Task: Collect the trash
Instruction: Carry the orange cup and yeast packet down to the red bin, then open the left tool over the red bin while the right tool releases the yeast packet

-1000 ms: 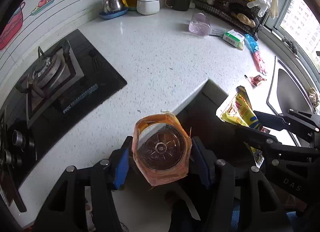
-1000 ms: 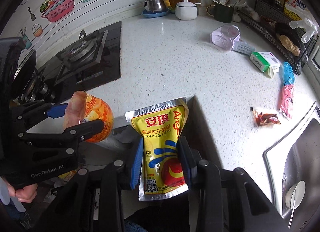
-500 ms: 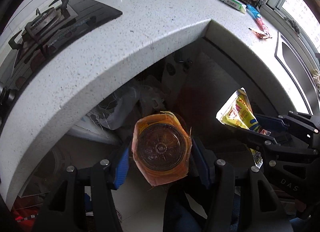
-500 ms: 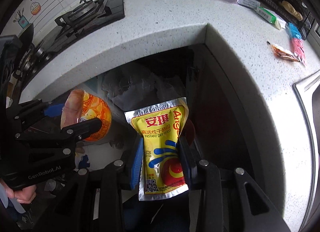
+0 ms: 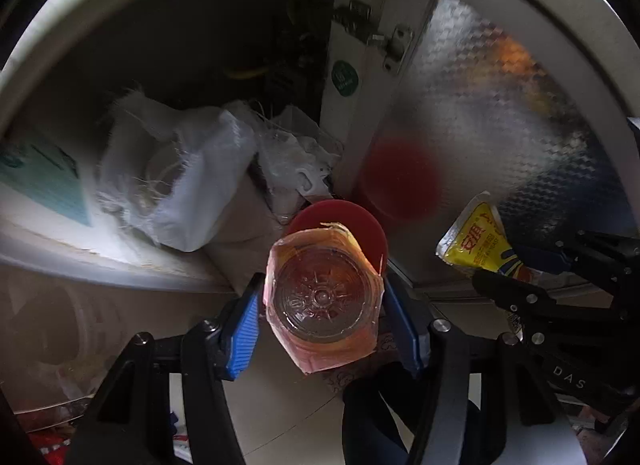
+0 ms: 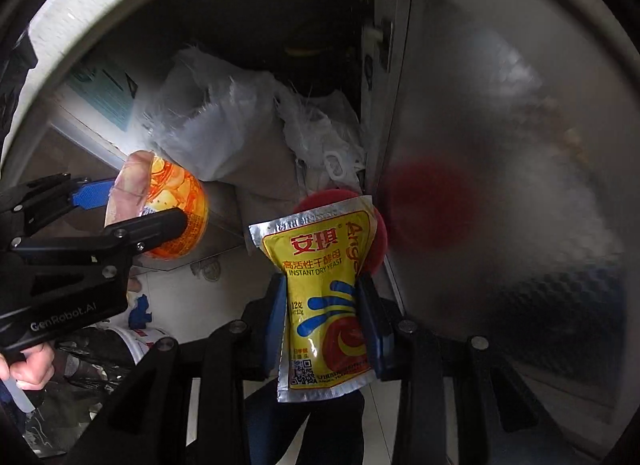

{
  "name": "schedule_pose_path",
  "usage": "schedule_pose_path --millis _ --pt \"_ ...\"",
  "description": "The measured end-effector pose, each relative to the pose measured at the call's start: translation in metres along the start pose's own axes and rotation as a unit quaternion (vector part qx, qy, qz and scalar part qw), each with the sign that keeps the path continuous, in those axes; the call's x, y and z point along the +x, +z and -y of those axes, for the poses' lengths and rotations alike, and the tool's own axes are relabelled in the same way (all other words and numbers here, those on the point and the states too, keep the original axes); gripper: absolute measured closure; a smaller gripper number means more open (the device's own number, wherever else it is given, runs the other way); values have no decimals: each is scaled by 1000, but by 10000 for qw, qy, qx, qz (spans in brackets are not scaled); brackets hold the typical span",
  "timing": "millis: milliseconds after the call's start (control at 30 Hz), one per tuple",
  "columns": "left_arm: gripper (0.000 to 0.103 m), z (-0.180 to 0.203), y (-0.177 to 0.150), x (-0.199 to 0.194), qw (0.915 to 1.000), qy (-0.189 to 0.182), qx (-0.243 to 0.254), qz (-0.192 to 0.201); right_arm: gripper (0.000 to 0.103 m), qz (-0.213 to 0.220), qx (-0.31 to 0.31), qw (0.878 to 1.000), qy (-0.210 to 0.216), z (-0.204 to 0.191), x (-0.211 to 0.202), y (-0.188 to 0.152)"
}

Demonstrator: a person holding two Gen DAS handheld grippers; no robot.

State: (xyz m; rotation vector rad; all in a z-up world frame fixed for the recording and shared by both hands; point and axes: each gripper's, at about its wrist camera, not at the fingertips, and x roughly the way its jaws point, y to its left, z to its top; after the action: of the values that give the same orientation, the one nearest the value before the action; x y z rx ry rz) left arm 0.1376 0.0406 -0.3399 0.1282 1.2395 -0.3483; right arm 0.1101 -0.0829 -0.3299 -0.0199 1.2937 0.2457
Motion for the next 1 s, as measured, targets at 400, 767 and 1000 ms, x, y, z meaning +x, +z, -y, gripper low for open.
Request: schedule_pose_path --millis 400,767,1000 --pt "47 10 8 106 9993 -60 123 -337 70 -103 295 9995 -97 34 89 7" --pt "39 15 27 127 9984 -265 230 -447 70 -206 490 9984 -167 50 89 5" --pt "21 17 31 129 9988 -156 329 -327 70 -223 414 9988 -163 50 91 5"
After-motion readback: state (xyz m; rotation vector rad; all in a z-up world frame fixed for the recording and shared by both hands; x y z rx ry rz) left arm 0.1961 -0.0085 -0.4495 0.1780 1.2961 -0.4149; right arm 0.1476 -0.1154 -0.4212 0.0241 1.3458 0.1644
